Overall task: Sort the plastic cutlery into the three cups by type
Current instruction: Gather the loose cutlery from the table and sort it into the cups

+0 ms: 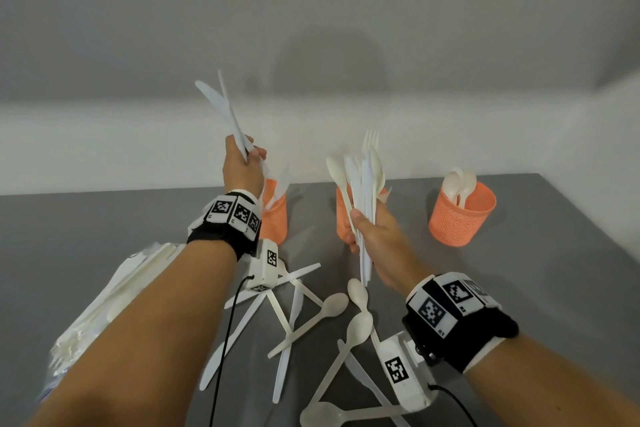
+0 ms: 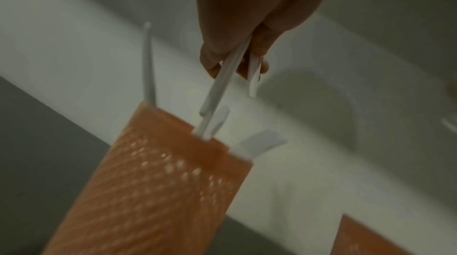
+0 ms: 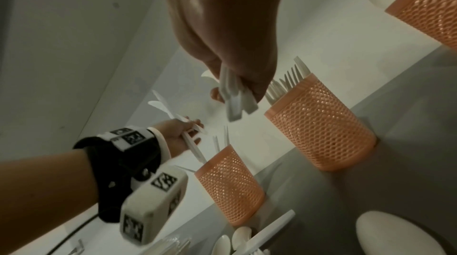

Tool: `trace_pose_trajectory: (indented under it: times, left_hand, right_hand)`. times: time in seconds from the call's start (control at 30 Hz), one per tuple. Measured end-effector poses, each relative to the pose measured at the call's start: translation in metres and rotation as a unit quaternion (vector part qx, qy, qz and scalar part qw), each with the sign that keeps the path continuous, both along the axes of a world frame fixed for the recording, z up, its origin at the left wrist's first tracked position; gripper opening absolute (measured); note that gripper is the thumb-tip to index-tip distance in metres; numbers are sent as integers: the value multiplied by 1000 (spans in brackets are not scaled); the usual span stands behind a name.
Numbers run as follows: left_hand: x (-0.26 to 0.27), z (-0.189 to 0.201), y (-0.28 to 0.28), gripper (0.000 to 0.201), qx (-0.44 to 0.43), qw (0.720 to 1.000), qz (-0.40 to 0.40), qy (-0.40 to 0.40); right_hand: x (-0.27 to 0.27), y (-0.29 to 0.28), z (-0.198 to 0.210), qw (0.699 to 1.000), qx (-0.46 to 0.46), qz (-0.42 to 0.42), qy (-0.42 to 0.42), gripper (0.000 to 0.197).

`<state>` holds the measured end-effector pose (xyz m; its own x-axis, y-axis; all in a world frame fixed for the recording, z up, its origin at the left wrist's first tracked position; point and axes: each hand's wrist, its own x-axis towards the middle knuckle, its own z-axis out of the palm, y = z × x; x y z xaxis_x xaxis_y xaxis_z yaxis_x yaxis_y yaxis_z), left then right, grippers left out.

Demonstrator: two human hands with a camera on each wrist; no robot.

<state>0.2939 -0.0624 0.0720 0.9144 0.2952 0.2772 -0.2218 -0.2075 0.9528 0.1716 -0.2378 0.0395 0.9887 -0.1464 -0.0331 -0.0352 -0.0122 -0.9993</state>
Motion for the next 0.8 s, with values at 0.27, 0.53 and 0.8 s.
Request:
trace_pose_trajectory:
  times: [0.27,0.53,0.8]
  left_hand:
    - [-2,-22,2,44,47,994,8,95]
    - [-29,13,1,68,127,990,23,-55]
    - [-115,4,-58,9,153,966,-209,-5]
  right_hand:
    - [5,0,-2,1000,4,10,-1,31]
    - [1,-1,4,990,132,54,9,35]
    - [-13,7,13,984,148,96,3,21]
